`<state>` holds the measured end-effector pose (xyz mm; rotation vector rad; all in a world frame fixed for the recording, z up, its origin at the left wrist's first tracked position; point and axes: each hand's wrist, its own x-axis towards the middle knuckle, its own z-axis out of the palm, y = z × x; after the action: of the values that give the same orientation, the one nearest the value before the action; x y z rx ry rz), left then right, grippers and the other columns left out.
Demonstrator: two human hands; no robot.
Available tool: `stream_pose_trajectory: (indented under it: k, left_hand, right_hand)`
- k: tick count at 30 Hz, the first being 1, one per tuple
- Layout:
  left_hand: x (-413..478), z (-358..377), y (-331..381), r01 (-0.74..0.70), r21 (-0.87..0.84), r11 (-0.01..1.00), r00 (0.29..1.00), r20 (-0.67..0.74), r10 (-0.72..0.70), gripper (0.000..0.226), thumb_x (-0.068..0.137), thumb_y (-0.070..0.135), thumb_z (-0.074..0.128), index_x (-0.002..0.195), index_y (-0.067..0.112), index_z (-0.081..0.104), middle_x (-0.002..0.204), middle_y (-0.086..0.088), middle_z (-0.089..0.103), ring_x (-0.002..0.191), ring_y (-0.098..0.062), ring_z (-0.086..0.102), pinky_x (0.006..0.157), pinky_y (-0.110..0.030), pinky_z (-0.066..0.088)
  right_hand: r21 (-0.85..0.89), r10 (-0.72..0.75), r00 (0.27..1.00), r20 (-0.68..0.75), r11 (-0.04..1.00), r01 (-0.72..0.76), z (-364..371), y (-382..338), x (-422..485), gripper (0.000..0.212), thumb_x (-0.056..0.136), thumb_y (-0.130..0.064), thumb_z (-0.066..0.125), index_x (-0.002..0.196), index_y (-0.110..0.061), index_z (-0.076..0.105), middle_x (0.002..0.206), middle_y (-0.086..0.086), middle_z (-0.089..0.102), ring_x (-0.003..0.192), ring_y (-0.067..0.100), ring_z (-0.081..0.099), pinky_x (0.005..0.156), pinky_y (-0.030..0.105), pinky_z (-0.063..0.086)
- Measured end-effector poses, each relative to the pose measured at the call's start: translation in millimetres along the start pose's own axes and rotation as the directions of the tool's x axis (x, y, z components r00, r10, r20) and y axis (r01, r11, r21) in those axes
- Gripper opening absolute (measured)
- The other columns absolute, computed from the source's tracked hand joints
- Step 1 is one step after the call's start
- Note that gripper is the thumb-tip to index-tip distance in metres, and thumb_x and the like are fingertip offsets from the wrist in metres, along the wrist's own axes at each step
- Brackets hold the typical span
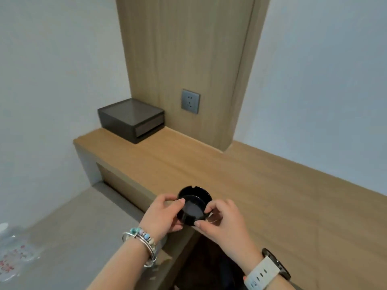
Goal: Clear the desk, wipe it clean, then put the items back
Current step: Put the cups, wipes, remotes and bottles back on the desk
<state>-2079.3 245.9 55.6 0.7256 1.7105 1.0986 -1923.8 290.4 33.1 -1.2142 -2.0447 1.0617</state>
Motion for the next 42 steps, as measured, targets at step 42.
stream_pose_trajectory:
  k: [42]
  left_hand:
    - [-164.4, 923.9, -22.6, -0.609, 0.506, 0.611, 0.613, 0.789, -0.042, 0.043, 0.095, 0.027, 0.05, 0.135, 0.015, 0.04, 0.132, -0.005, 0.054, 0.117, -0.019, 0.053, 0.084, -0.019, 0.036]
  right_hand:
    - [0.118, 0.585, 0.554, -0.592, 0.744, -0.658, -630.6, 495.8, -371.3, 0.03, 0.073, -0.026, 0.077, 0.078, -0.025, 0.048, 0.101, -0.008, 0.044, 0.081, 0.006, 0.052, 0.071, 0.016, 0.042]
